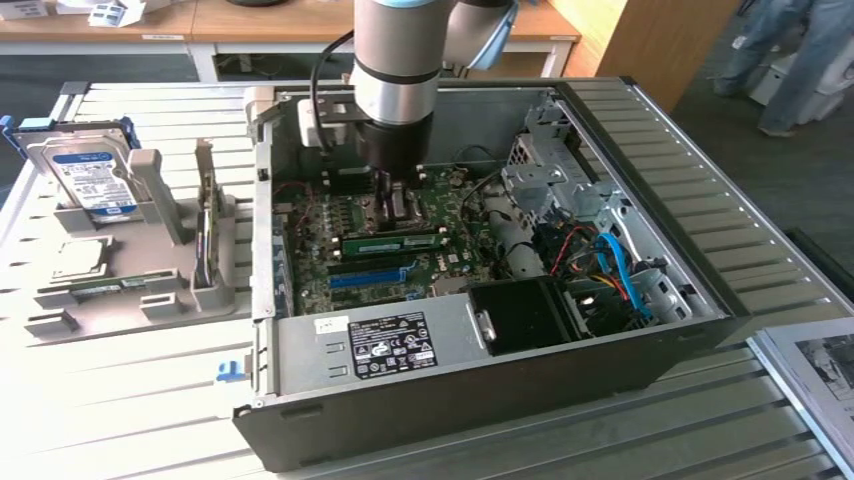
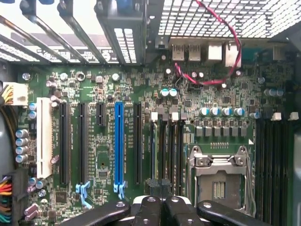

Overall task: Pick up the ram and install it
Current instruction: 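Press down the ram until it locks into place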

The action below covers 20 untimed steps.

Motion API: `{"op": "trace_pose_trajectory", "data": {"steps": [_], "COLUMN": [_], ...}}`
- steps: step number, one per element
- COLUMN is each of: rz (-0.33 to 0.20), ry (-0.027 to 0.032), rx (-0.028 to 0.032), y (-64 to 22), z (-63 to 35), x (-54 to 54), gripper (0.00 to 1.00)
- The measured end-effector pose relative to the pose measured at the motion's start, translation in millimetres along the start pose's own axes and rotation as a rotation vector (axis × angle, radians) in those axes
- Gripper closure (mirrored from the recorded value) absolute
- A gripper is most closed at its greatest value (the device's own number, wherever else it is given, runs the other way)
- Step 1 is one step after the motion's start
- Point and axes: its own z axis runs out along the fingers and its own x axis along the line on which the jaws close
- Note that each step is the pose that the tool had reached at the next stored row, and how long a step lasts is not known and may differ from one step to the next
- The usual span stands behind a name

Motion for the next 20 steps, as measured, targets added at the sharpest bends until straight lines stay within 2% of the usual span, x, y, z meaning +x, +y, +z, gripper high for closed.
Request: {"op": "trace_pose_trajectory", "data": {"steps": [2,20], "rz": [0.0,0.0], "ry": [0.0,-0.0002], "rx": [0.0025,0.005], "y": [2.5,4.7], "z": [0.0,0.4], "x": [0.0,0.1], "gripper": [0.9,0.9]}}
